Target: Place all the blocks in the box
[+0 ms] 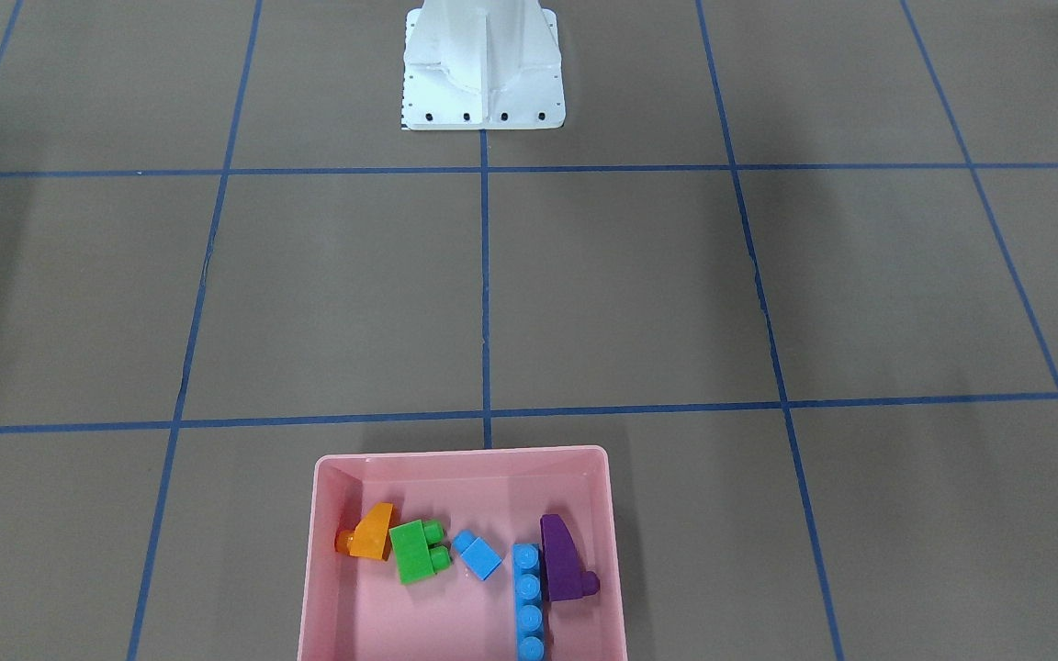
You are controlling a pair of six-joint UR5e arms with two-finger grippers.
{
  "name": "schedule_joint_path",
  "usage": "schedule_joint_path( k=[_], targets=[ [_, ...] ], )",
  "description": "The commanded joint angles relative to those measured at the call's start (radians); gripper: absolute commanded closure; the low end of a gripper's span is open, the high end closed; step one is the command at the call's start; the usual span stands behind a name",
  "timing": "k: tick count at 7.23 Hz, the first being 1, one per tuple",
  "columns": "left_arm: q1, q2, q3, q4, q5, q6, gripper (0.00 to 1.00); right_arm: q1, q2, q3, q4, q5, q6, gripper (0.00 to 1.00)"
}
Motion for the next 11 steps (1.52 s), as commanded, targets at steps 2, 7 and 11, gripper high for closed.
schedule_joint_path(
  k=[2,7,11],
  targets=[
    [-0.002,0.005,-0.020,-0.003,0.006,0.001,0.00,-0.023,0.011,-0.004,0.000,0.027,-0.012,0.00],
    [-0.001,0.002,-0.058,-0.003,0.004,-0.001,0.00,-0.024,0.016,-0.001,-0.003,0.016,0.002,0.00],
    [0.004,0.002,-0.040,-0.001,0.007,0.002,0.00,-0.024,0.013,-0.002,-0.003,0.016,0.004,0.00]
  ],
)
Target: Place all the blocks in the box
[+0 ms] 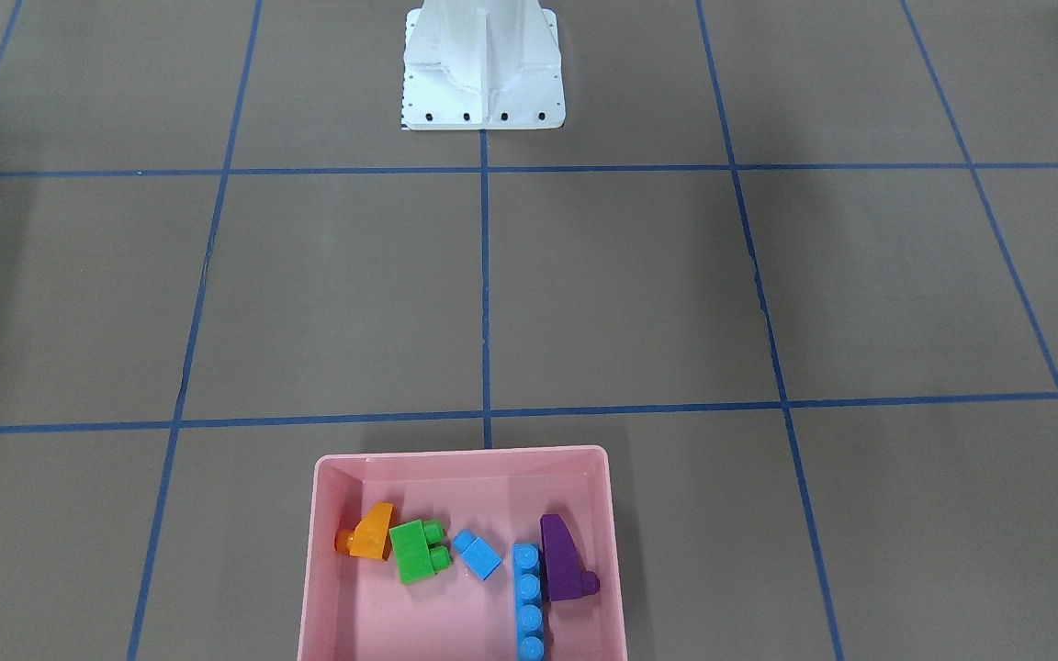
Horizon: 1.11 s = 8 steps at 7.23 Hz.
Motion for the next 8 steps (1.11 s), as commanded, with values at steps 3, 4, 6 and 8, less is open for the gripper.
schedule_joint_path(
  k=[3,4,6,8],
  targets=[
    [0.004,-0.002,-0.002,-0.001,0.000,0.001,0.00,0.000,-0.001,-0.002,0.000,0.008,0.002,0.00],
    [0.004,-0.002,0.014,-0.003,0.000,0.001,0.00,0.000,-0.005,-0.002,0.000,0.016,0.002,0.00],
    [0.004,-0.006,0.024,-0.004,-0.005,0.002,0.00,0.000,-0.010,-0.011,0.003,0.016,0.002,0.00],
    [0.004,-0.012,0.022,-0.004,-0.006,0.002,0.00,0.000,-0.008,-0.014,0.002,0.017,0.002,0.00]
  ],
)
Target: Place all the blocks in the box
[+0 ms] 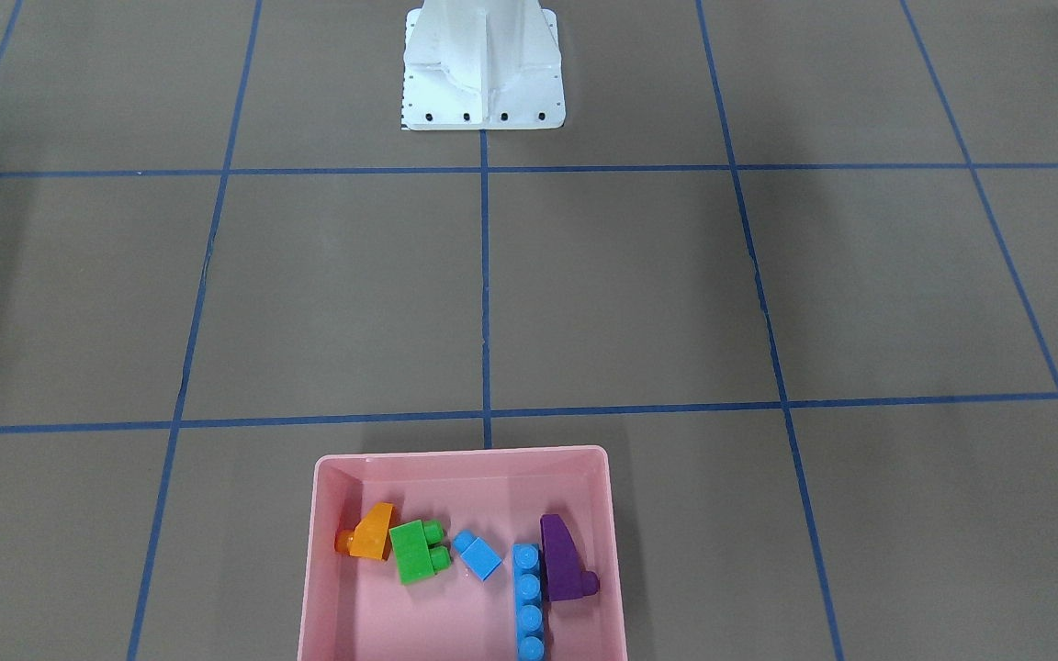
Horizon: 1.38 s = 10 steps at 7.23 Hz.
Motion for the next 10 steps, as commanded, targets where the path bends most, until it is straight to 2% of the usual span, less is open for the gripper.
schedule_joint_path(
  k=[1,10],
  targets=[
    [0.000,-0.003,0.001,0.000,-0.003,0.000,0.00,0.000,-0.003,0.002,-0.001,0.001,0.000,0.00],
    [-0.002,-0.009,-0.011,-0.029,0.000,-0.003,0.00,0.000,-0.013,0.004,0.007,-0.013,-0.014,0.00]
  ],
)
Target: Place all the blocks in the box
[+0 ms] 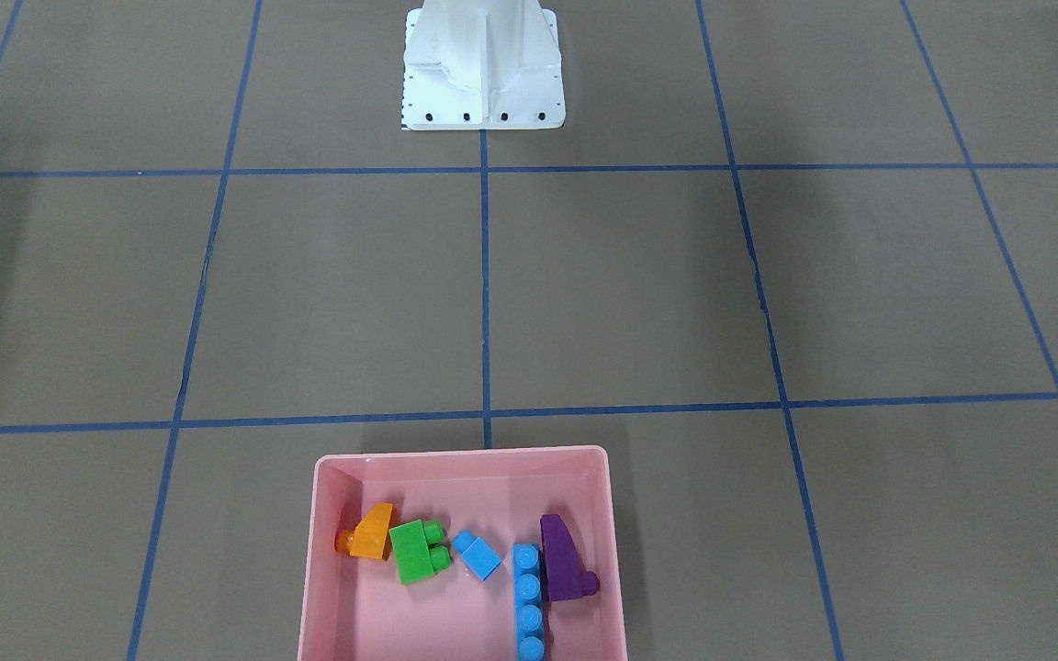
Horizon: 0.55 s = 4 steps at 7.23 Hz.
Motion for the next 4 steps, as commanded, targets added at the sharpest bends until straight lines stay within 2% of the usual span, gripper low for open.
schedule_joint_path(
  k=[1,4],
  targets=[
    [0.000,0.001,-0.001,-0.001,0.003,0.000,0.00,0.000,0.001,0.001,0.000,-0.005,-0.004,0.00],
    [0.000,-0.001,-0.001,0.000,0.003,0.000,0.00,0.000,-0.002,0.001,0.000,-0.002,0.008,0.00]
  ],
)
